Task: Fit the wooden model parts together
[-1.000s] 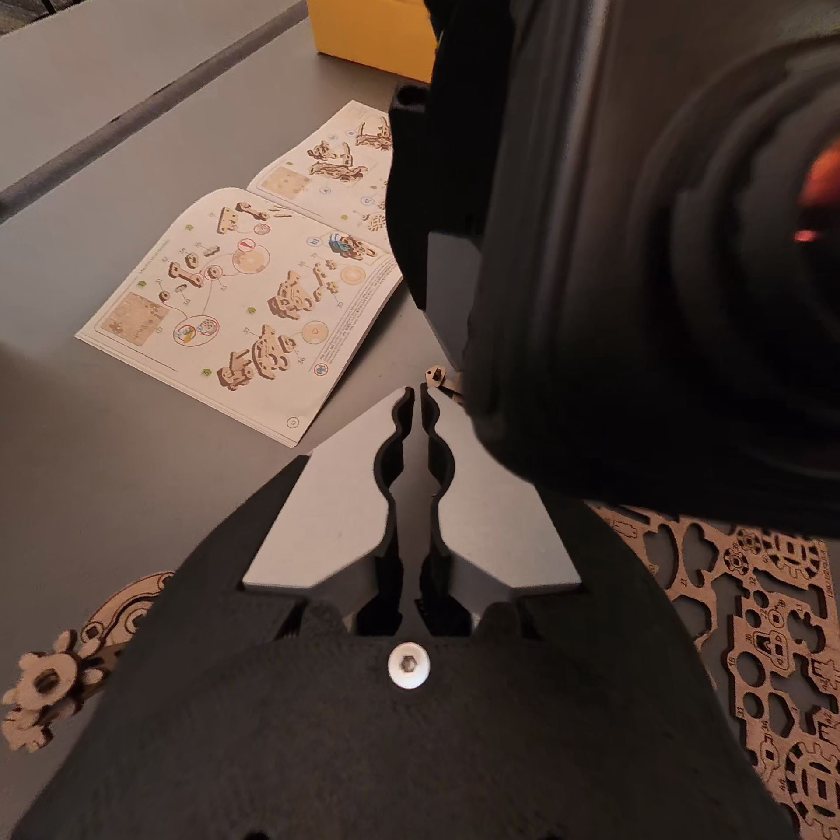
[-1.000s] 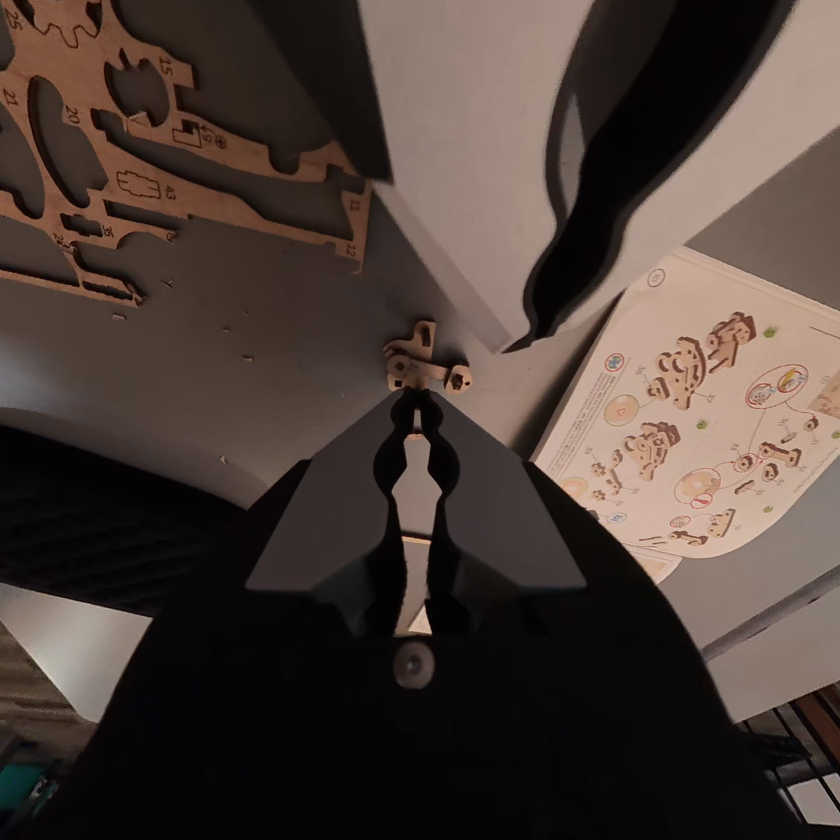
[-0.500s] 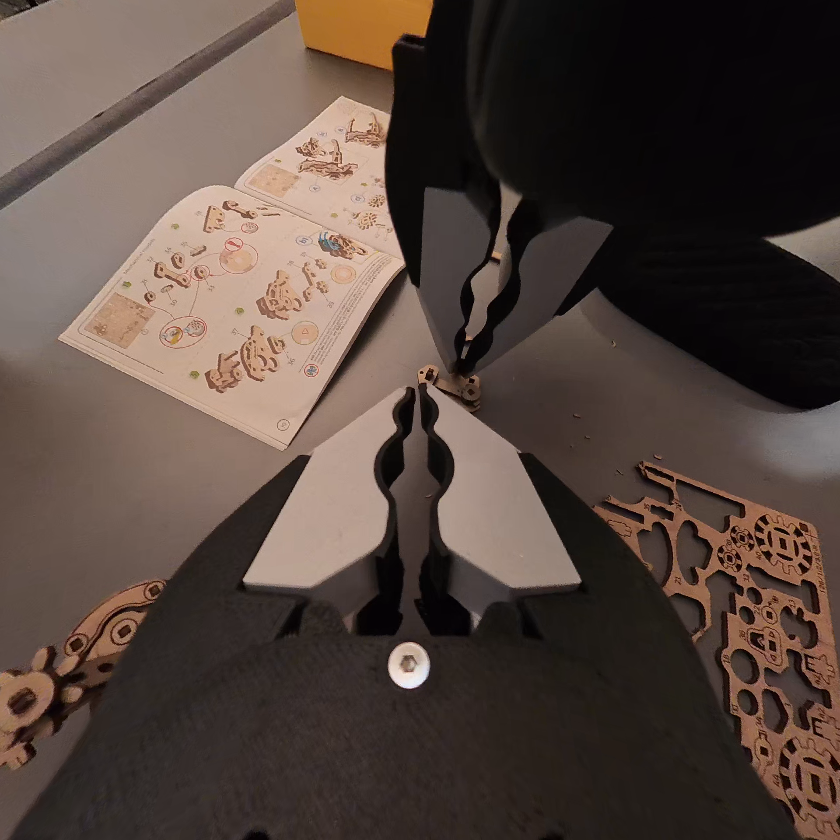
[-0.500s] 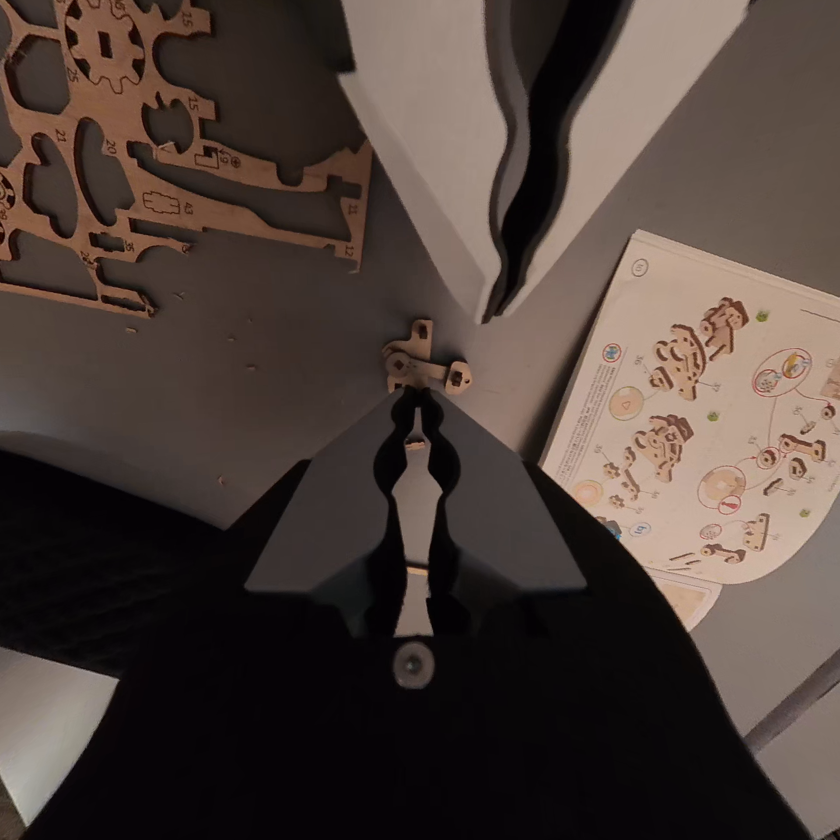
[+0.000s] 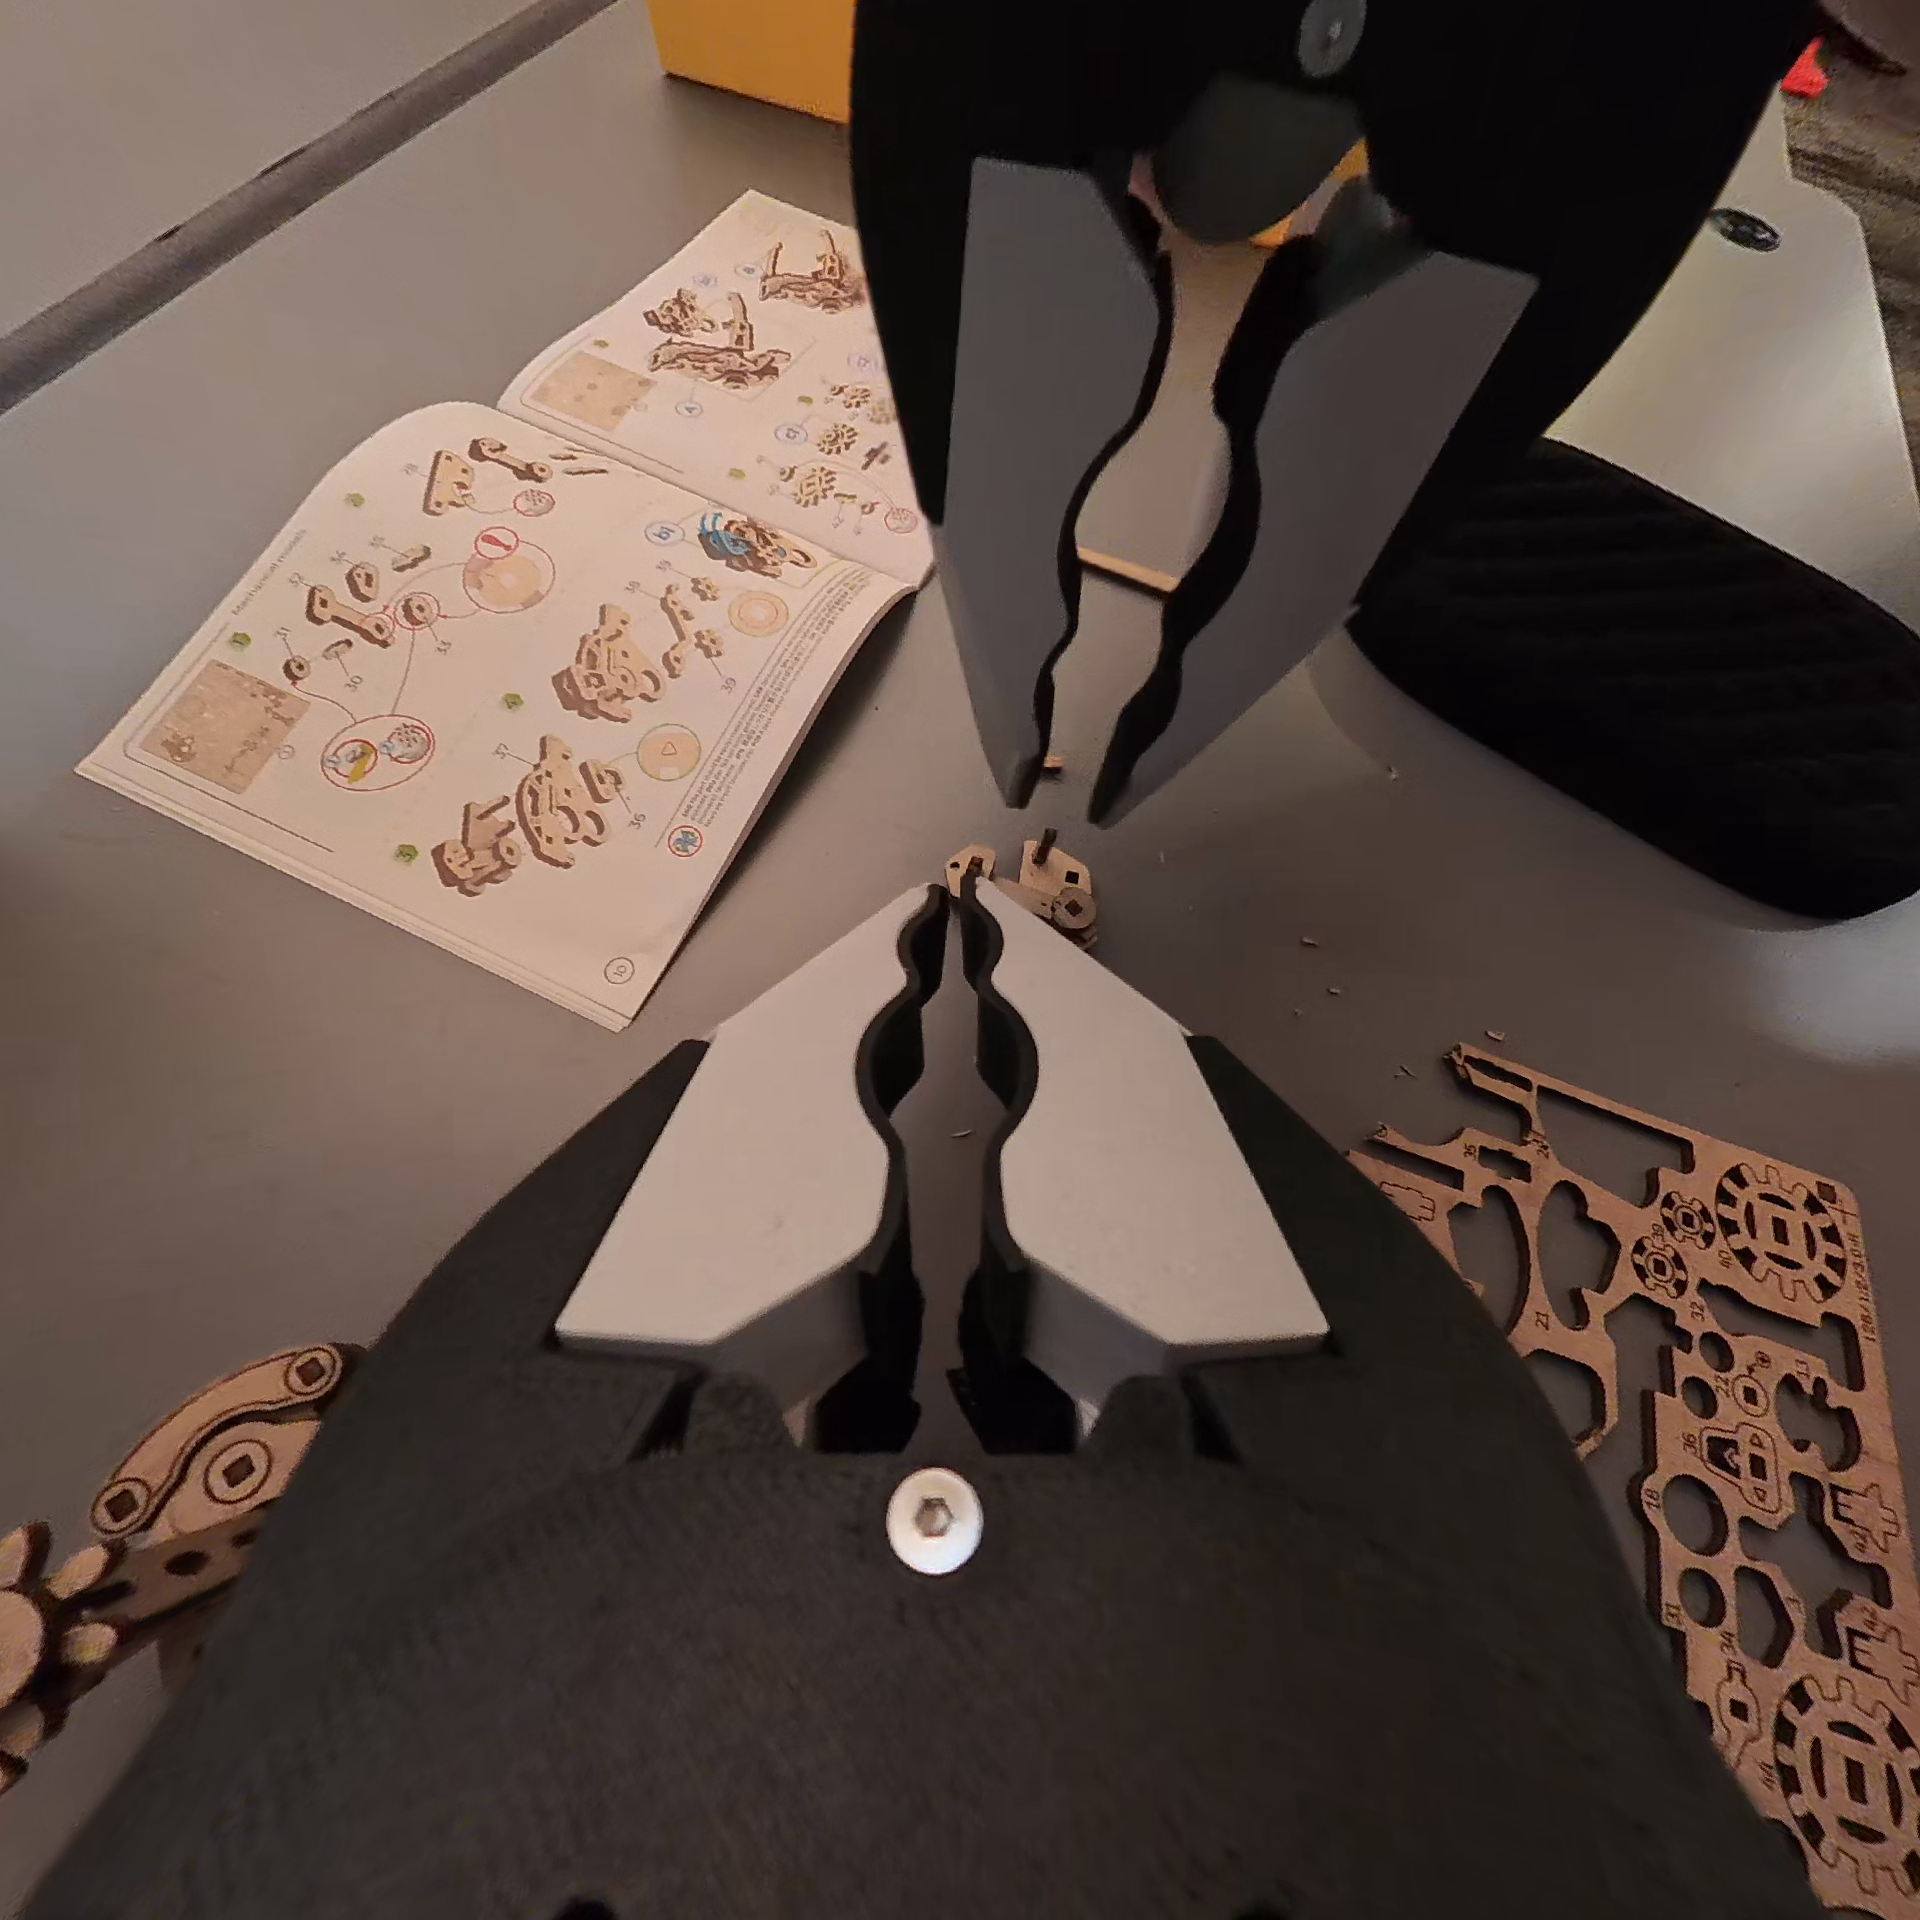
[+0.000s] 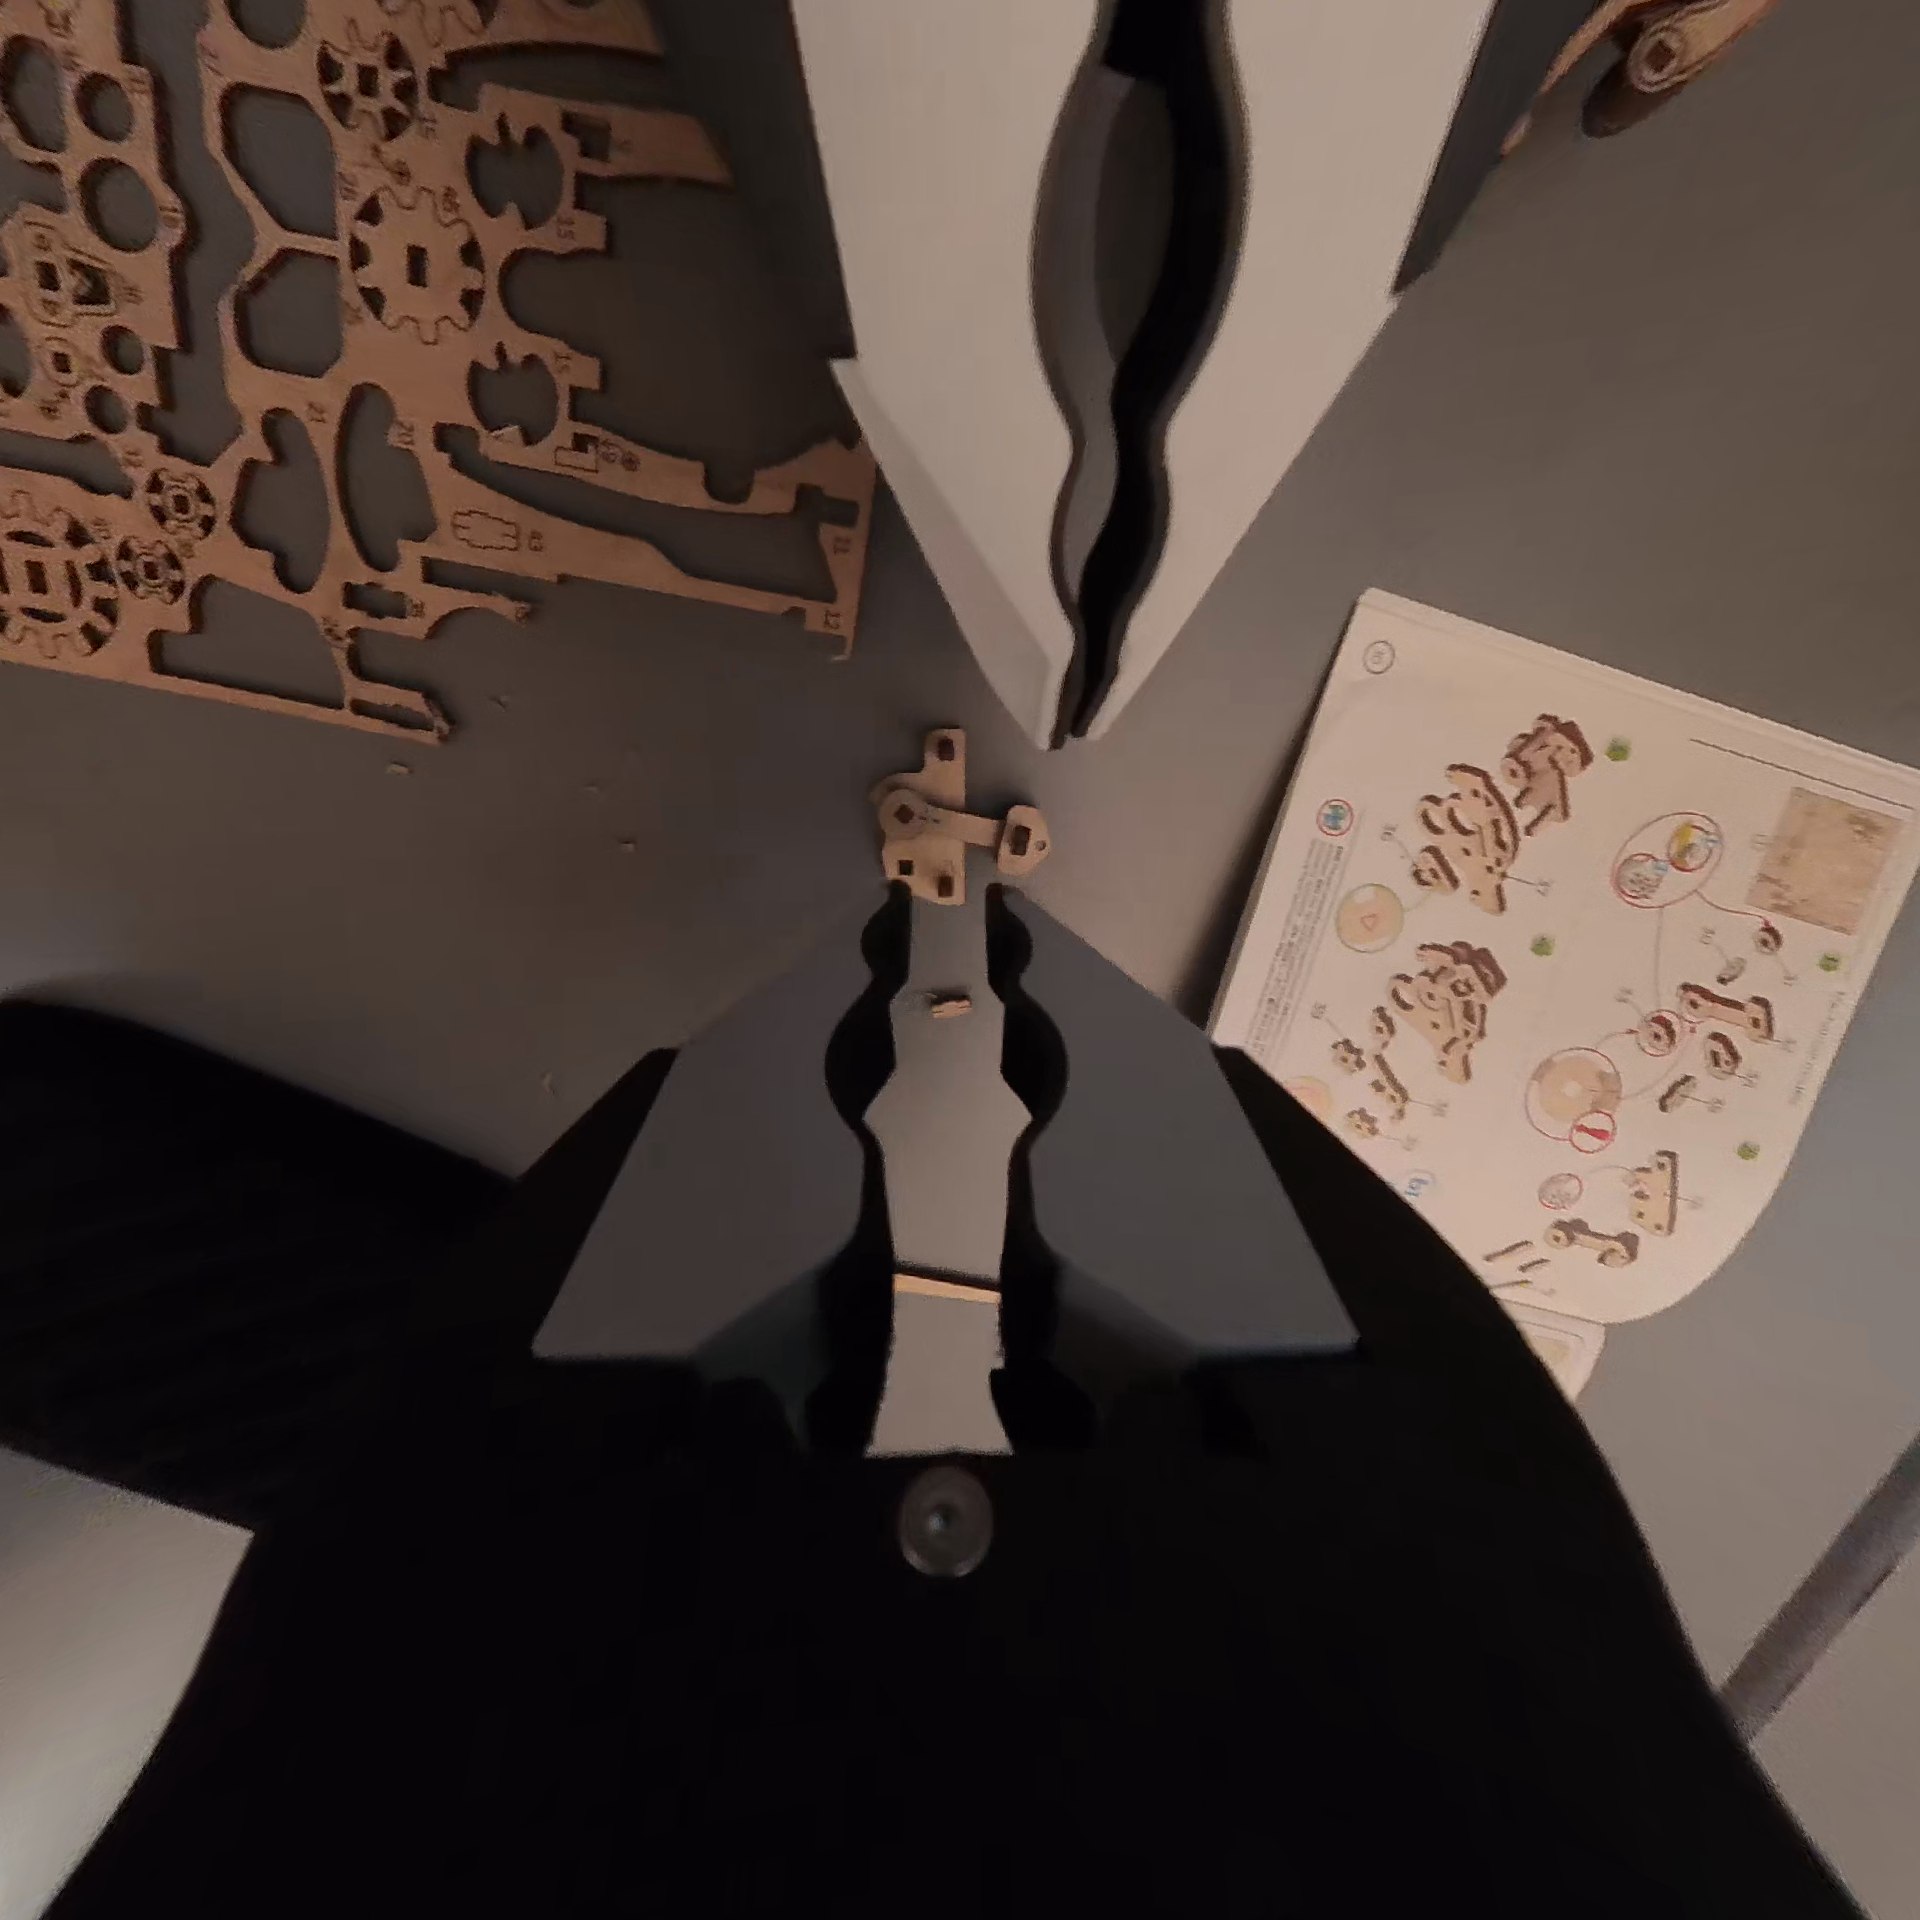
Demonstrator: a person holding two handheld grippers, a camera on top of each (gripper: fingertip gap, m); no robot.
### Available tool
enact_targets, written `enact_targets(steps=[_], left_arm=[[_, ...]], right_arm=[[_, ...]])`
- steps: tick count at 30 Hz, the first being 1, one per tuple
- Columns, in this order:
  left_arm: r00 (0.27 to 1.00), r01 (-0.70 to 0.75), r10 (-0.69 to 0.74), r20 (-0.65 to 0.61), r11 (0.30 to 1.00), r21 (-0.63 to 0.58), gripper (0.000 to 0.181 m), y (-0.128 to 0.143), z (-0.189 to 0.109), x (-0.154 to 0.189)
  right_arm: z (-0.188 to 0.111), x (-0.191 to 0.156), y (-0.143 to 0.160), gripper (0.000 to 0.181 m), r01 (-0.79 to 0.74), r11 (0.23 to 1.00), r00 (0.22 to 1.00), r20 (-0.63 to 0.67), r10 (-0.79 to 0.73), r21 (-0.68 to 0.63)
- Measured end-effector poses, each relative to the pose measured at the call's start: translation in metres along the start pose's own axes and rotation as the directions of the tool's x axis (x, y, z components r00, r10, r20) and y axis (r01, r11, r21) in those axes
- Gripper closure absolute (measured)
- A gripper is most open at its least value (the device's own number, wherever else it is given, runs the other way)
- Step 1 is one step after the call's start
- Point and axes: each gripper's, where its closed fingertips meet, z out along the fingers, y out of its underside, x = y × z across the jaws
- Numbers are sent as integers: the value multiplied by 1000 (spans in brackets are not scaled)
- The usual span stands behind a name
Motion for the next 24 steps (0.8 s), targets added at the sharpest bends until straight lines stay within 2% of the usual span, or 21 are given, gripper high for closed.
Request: enact_targets(steps=[6,13,24], left_arm=[[1000,10,-10,0,1000,-1,181,1,0,-2],[1000,6,-6,-7,1000,-10,181,3,1,0],[1000,9,-9,-5,1000,-10,181,3,1,-1]], right_arm=[[15,0,7,171,-14,997,1000,17,15,-76],[16,1,5,180,-8,997,1000,15,9,-78],[17,2,5,180,13,995,1000,16,-12,-94]])
